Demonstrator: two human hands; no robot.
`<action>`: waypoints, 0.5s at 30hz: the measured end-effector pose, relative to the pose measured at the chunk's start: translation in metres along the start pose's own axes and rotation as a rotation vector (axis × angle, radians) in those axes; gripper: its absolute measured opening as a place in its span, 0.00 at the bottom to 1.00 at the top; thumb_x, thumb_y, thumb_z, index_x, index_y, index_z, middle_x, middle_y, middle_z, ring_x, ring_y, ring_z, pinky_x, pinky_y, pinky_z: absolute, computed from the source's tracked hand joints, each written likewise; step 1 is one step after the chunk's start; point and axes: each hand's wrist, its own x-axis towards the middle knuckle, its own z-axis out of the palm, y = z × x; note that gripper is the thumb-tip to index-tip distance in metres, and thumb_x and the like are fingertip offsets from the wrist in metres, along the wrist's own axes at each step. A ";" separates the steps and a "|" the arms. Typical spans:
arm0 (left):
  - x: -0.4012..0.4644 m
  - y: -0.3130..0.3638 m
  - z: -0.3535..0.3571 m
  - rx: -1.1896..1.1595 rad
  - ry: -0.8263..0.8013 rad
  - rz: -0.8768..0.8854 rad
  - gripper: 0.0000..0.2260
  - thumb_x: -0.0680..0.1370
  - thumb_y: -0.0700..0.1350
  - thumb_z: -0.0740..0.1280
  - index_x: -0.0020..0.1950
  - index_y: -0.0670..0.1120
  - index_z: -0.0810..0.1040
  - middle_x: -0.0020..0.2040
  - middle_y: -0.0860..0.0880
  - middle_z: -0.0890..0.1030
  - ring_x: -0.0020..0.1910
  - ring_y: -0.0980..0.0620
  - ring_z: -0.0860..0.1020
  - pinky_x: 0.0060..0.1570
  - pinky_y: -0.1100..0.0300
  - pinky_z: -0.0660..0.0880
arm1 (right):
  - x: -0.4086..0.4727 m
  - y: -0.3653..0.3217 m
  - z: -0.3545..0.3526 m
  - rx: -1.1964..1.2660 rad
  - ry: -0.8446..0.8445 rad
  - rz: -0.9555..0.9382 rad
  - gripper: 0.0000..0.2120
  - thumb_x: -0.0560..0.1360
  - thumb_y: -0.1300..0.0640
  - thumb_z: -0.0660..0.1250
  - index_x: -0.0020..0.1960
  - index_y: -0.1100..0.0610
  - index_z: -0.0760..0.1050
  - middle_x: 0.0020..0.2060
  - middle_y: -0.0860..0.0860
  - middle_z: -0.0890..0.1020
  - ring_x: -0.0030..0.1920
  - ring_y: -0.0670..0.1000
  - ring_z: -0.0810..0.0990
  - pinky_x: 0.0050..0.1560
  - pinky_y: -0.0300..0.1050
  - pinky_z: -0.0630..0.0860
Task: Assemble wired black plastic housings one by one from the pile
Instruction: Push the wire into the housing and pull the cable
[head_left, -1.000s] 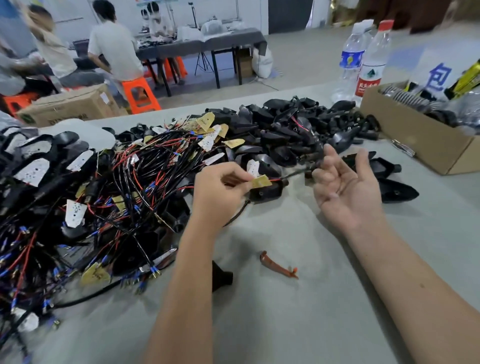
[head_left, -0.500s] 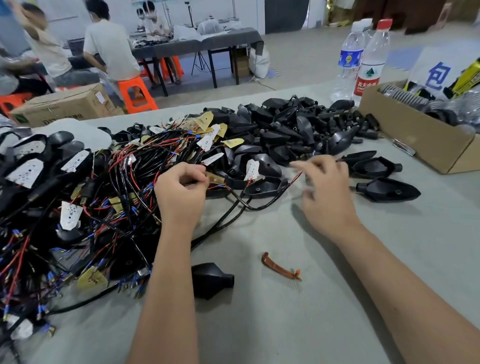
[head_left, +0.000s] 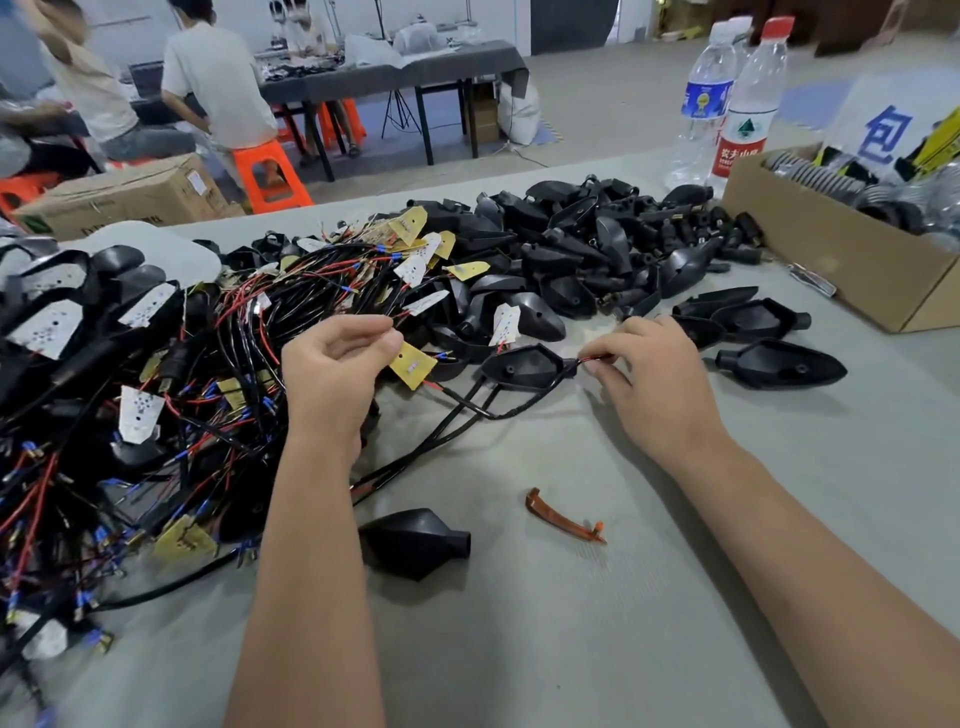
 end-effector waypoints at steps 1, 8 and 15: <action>0.001 0.001 -0.002 -0.016 0.036 -0.008 0.08 0.73 0.34 0.77 0.47 0.46 0.87 0.41 0.48 0.87 0.43 0.52 0.85 0.47 0.63 0.80 | 0.000 0.001 -0.001 0.009 0.019 0.008 0.04 0.78 0.58 0.73 0.50 0.53 0.86 0.40 0.45 0.78 0.49 0.53 0.73 0.49 0.43 0.64; 0.005 0.005 -0.016 -0.307 0.261 -0.101 0.08 0.72 0.32 0.77 0.42 0.45 0.85 0.37 0.49 0.85 0.40 0.51 0.83 0.43 0.61 0.78 | -0.001 0.002 -0.004 0.080 0.106 0.038 0.02 0.76 0.58 0.75 0.47 0.54 0.87 0.37 0.46 0.81 0.44 0.53 0.71 0.46 0.47 0.65; 0.002 0.008 -0.012 -0.318 0.168 -0.079 0.07 0.76 0.32 0.74 0.45 0.44 0.83 0.36 0.50 0.85 0.37 0.55 0.82 0.41 0.64 0.77 | -0.002 0.003 -0.003 -0.025 0.118 0.033 0.01 0.76 0.57 0.75 0.46 0.53 0.86 0.40 0.47 0.84 0.48 0.53 0.71 0.48 0.50 0.68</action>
